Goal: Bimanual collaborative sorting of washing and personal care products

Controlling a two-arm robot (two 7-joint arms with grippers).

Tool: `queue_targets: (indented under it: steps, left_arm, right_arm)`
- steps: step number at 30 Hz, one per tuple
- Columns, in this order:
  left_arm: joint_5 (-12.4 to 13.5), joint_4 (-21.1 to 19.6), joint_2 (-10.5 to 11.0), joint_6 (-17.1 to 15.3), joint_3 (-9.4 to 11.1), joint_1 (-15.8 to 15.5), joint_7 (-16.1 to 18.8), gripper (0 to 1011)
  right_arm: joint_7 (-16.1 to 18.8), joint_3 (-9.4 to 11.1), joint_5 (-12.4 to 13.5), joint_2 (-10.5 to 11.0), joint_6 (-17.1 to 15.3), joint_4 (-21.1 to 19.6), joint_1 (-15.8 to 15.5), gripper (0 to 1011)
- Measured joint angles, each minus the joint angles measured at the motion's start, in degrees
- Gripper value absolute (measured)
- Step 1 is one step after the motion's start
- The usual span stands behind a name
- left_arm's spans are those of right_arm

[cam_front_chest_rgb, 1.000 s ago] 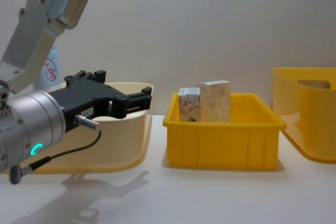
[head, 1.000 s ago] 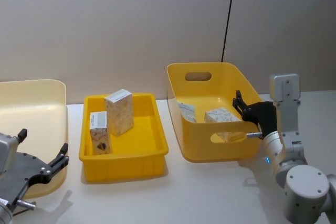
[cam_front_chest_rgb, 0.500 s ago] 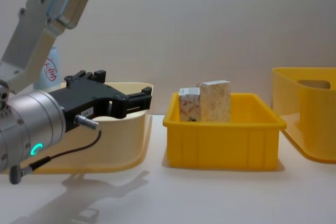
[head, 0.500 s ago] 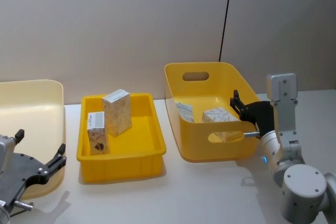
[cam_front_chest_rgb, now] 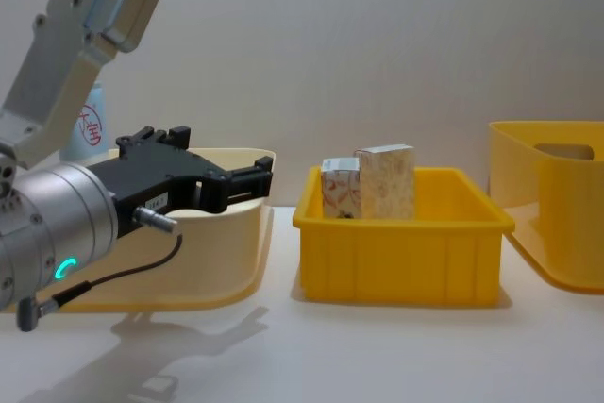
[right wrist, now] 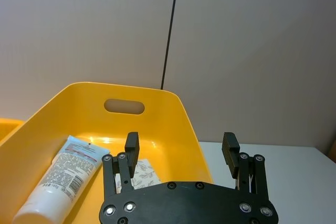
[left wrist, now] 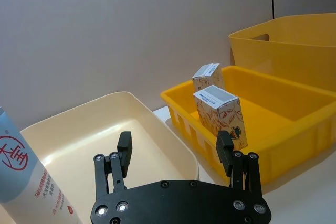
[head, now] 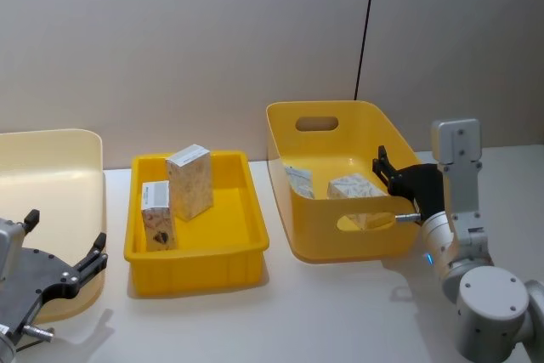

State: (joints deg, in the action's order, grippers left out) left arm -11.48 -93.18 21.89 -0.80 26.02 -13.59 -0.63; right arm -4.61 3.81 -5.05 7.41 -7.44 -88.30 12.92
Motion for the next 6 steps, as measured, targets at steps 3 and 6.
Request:
queue_targets:
  steps: [3, 6]
  left_arm:
    - [0.00, 0.00, 0.00, 0.00, 0.00, 0.00, 0.00, 1000]
    - [0.00, 0.00, 0.00, 0.00, 0.00, 0.00, 0.00, 1000]
  right_arm:
    - [0.00, 0.00, 0.00, 0.00, 0.00, 0.00, 0.00, 1001]
    - [0.00, 0.00, 0.00, 0.00, 0.00, 0.00, 0.00, 1001]
